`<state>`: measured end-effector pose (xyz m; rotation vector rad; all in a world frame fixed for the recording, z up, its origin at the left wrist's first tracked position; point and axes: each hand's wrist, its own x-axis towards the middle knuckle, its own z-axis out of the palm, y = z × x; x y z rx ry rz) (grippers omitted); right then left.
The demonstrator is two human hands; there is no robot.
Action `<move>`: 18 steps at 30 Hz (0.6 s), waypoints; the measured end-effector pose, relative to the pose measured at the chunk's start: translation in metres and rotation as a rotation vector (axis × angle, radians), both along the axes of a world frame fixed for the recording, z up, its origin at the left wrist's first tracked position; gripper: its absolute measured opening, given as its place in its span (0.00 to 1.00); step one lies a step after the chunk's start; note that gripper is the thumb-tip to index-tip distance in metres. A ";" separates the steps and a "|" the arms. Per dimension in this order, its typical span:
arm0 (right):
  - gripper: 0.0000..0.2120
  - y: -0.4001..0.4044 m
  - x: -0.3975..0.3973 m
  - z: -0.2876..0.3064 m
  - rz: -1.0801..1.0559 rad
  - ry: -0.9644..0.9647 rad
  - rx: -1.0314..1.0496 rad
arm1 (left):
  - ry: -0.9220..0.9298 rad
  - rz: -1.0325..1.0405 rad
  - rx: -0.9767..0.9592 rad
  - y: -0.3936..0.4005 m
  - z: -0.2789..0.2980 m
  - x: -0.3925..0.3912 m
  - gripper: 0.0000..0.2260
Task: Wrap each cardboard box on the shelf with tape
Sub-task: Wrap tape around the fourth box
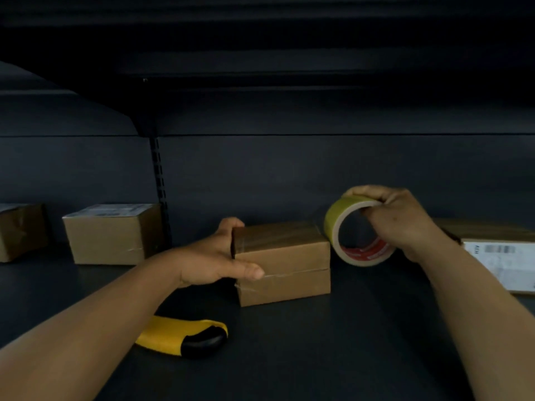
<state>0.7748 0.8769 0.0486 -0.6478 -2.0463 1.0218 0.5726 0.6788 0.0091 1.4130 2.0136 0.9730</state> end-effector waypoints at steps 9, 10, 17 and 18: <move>0.18 0.003 -0.001 -0.006 -0.016 -0.131 0.037 | 0.008 -0.012 -0.032 -0.001 0.002 -0.003 0.38; 0.18 0.004 -0.001 -0.007 -0.010 -0.158 0.044 | 0.012 -0.011 -0.036 -0.001 0.002 -0.002 0.38; 0.20 0.007 -0.001 -0.011 0.035 -0.244 0.049 | 0.096 0.005 -0.144 -0.001 0.010 0.002 0.40; 0.20 0.007 -0.001 -0.011 0.037 -0.247 0.050 | 0.156 0.009 -0.202 -0.001 0.014 0.002 0.40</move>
